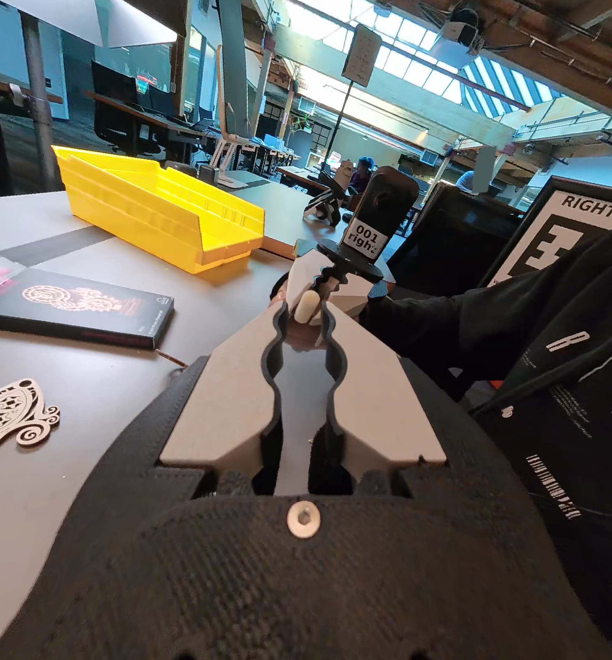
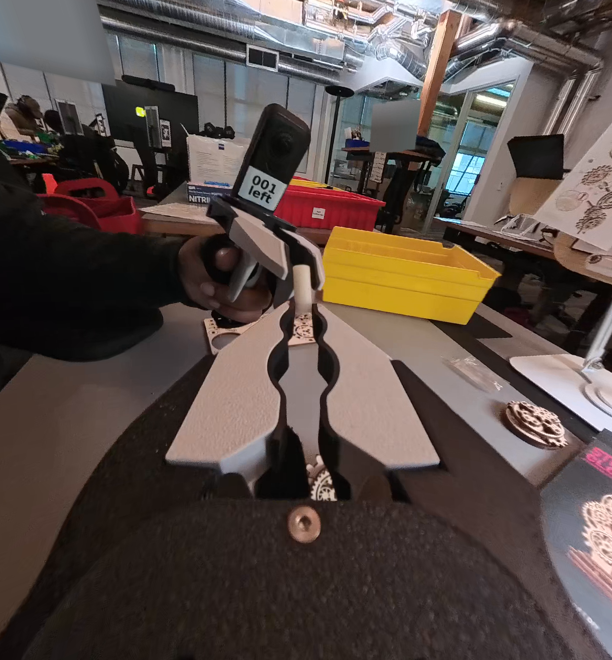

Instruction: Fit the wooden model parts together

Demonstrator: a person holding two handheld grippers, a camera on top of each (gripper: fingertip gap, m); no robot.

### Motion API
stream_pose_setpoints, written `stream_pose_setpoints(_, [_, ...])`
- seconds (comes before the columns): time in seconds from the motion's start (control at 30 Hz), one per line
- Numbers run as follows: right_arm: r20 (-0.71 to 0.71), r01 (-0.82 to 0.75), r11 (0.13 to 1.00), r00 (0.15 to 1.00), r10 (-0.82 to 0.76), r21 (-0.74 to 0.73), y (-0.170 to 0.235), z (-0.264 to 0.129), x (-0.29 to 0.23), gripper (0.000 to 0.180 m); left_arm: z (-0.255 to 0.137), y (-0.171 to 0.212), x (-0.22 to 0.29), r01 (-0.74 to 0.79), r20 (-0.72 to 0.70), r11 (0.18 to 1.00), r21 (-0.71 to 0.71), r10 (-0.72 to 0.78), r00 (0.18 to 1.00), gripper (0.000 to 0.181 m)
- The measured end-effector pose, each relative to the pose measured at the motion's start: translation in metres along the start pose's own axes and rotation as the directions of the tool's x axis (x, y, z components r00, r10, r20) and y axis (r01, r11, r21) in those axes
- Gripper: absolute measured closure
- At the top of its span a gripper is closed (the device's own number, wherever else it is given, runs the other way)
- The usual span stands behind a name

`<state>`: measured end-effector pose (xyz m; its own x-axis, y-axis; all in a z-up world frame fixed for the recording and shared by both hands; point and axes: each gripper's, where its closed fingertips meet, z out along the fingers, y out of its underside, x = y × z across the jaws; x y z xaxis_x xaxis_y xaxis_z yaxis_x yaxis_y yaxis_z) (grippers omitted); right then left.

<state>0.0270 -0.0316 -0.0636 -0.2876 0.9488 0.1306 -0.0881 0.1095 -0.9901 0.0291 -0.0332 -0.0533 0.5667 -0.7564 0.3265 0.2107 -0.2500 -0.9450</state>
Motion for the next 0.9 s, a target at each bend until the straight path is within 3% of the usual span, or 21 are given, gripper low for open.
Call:
stream_pose_setpoints(0.17, [0.017, -0.001, 0.998, 1.000, 0.002, -0.064, 0.016, 0.006, -0.004, 0.173, -0.002, 0.013, -0.005, -0.008, -0.015, 0.999, -0.041, 0.007, 1.000, 0.172])
stream_pose_setpoints(0.23, [0.054, -0.001, 0.988, 0.999, 0.009, -0.154, 0.032, 0.007, -0.007, 0.172, -0.003, 0.027, -0.011, -0.017, 0.005, 0.993, -0.115, 0.018, 1.000, 0.173])
stream_pose_setpoints(0.33, [0.041, 0.058, 0.952, 0.998, -0.048, -0.302, 0.057, 0.003, -0.001, 0.164, -0.008, 0.054, -0.027, -0.127, 0.072, 0.952, -0.279, 0.152, 0.986, 0.173])
stream_pose_setpoints(0.4, [0.053, 0.066, 0.943, 0.997, -0.051, -0.327, 0.061, 0.001, -0.001, 0.161, -0.009, 0.069, -0.032, -0.182, 0.076, 0.912, -0.367, 0.225, 0.971, 0.173])
stream_pose_setpoints(0.67, [0.140, 0.135, 0.907, 0.986, -0.085, -0.399, 0.075, 0.007, -0.022, 0.165, -0.003, 0.091, -0.027, -0.290, 0.023, 0.838, -0.462, 0.339, 0.941, 0.173])
stream_pose_setpoints(0.9, [0.190, 0.262, 0.890, 0.960, -0.203, -0.372, 0.070, 0.005, -0.031, 0.166, -0.004, 0.088, -0.014, -0.158, -0.043, 0.906, -0.393, 0.153, 0.987, 0.173])
